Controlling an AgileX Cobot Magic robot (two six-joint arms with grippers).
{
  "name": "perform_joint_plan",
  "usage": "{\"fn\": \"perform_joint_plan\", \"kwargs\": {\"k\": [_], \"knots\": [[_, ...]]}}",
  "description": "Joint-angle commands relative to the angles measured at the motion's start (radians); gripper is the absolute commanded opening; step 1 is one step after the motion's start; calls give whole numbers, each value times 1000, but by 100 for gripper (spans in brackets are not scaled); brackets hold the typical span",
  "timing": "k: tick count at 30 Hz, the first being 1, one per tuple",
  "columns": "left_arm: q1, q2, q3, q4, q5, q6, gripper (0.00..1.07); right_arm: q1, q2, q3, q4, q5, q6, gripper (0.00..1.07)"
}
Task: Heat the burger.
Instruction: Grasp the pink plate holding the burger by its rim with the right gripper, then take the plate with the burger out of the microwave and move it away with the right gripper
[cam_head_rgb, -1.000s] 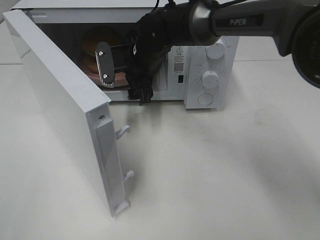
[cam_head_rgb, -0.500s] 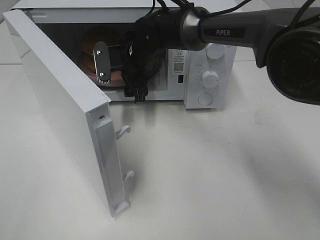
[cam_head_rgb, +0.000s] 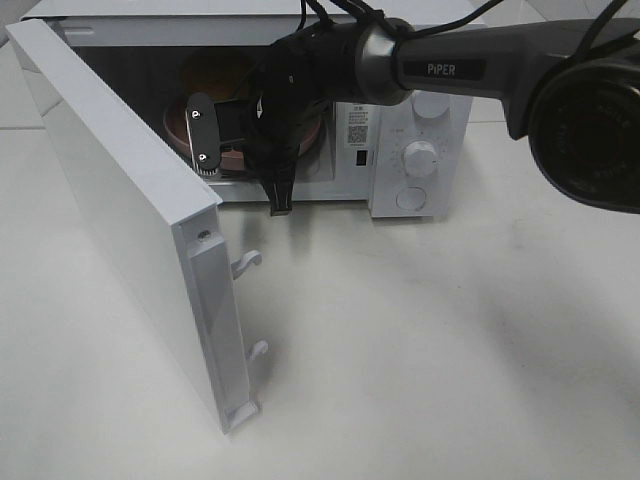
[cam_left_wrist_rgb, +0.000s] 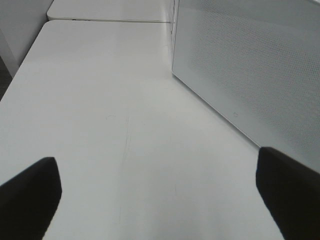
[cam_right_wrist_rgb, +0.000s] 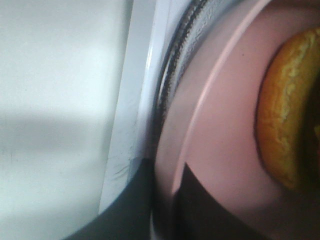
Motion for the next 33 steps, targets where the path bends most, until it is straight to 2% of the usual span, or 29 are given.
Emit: {"fn": "perform_joint_plan", "kwargs": {"k": [1,18,26,28,31,33], "knots": [[0,-20,4,-8,-6,0,98,-6,2,-7,18,-34,17,0],[0,-20,4,-8,-6,0,98,18,-29,-7,28,38,-60,0],[0,-20,4,-8,-6,0,98,18,-77,11,110,52,-211,0],[0,-20,4,-8,-6,0,98,16,-112,43,164,29,-294,0],[0,-20,4,-8,-6,0,98,16,-120,53,171,23,-310,0],[0,-20,4,-8,-6,0,98,16,-151,101,220,2,-353,0]]}}
